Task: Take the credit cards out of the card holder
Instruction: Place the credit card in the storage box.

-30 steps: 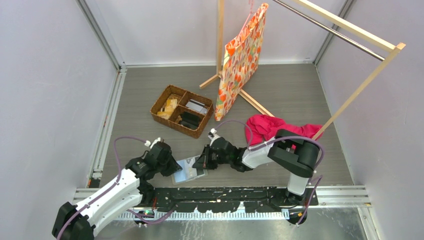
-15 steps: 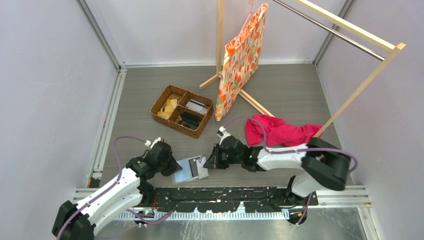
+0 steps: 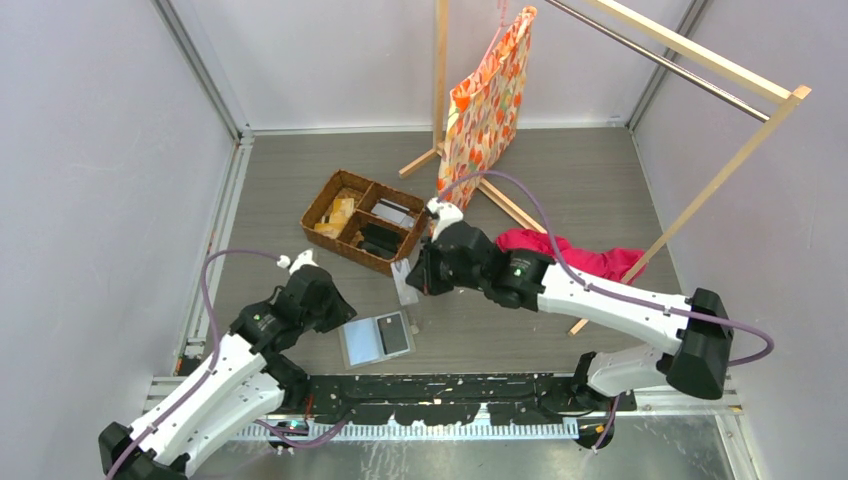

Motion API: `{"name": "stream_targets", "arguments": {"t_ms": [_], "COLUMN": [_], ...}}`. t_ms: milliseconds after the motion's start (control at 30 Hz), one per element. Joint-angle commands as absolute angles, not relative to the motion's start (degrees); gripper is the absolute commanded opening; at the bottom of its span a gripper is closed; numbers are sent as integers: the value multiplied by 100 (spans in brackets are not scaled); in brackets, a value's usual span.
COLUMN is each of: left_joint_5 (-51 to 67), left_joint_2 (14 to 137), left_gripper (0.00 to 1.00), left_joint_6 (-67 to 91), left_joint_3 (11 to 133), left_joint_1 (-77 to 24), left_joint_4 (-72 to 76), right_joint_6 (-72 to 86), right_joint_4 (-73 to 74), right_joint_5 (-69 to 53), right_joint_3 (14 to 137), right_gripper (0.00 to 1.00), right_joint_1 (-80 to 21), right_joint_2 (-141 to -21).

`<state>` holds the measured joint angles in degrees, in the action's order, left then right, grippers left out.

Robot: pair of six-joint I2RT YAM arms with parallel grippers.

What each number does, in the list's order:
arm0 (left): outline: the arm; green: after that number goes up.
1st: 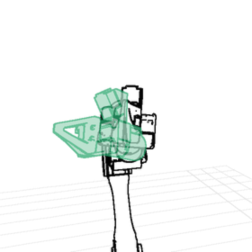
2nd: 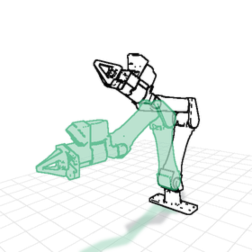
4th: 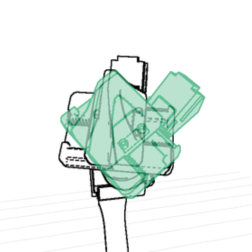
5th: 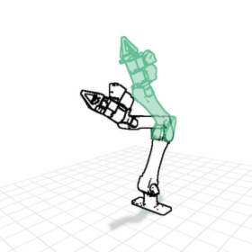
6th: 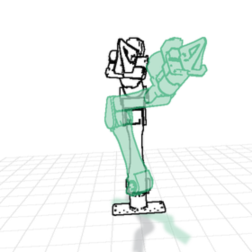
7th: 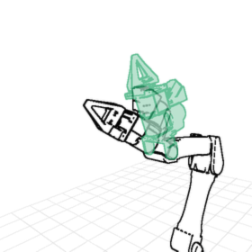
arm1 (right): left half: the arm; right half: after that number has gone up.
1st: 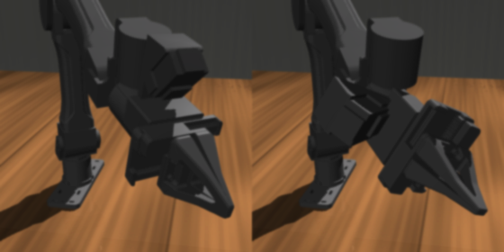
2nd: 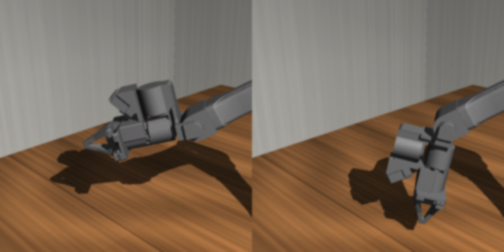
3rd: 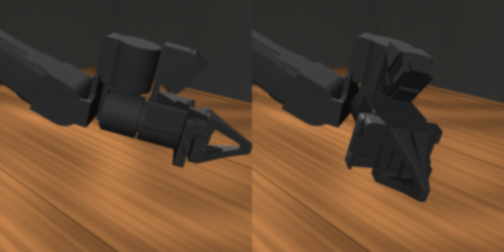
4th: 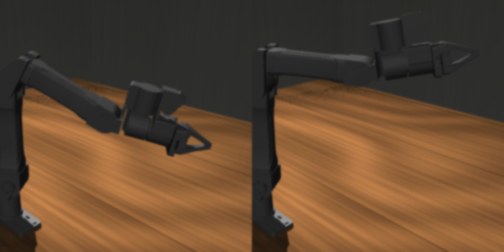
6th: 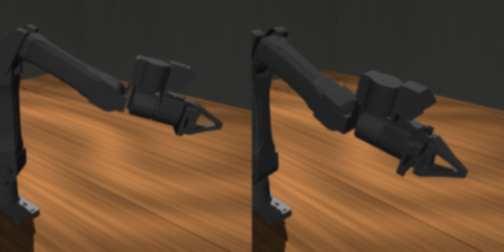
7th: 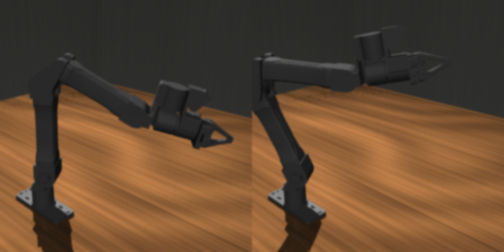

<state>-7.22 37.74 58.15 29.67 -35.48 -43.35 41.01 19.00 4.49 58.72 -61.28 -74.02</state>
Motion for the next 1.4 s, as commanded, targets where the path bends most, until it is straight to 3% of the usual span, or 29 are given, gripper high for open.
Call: {"name": "stream_targets", "arguments": {"t_ms": [0,433,867,1200,1367], "left_joint_5": [-907,-1049,-943,-786,-827], "left_joint_2": [3661,3281,2707,2610,2636], "left_gripper": [14,15,15,15,15], "left_joint_6": [5613,5923,6141,6165,6135], "left_joint_3": [3363,3584,3454,3409,3432], "left_joint_1": [-3510,-3270,-3270,-3269,-3267], "left_joint_4": [-4727,-5386,-5610,-5581,-5574], "right_joint_6": [3281,4746,4328,2169,929], "right_joint_4": [2512,2080,2604,2159,2231], "right_joint_5": [752,1700,3099,1383,1156], "right_joint_3": [6863,8844,10909,10904,10755], "right_gripper": [1,1,1,1,1], "right_joint_1": [-5976,-5454,-5410,-4996,-5001], "right_joint_2": [-7973,-10048,-11585,-11647,-11555]}}
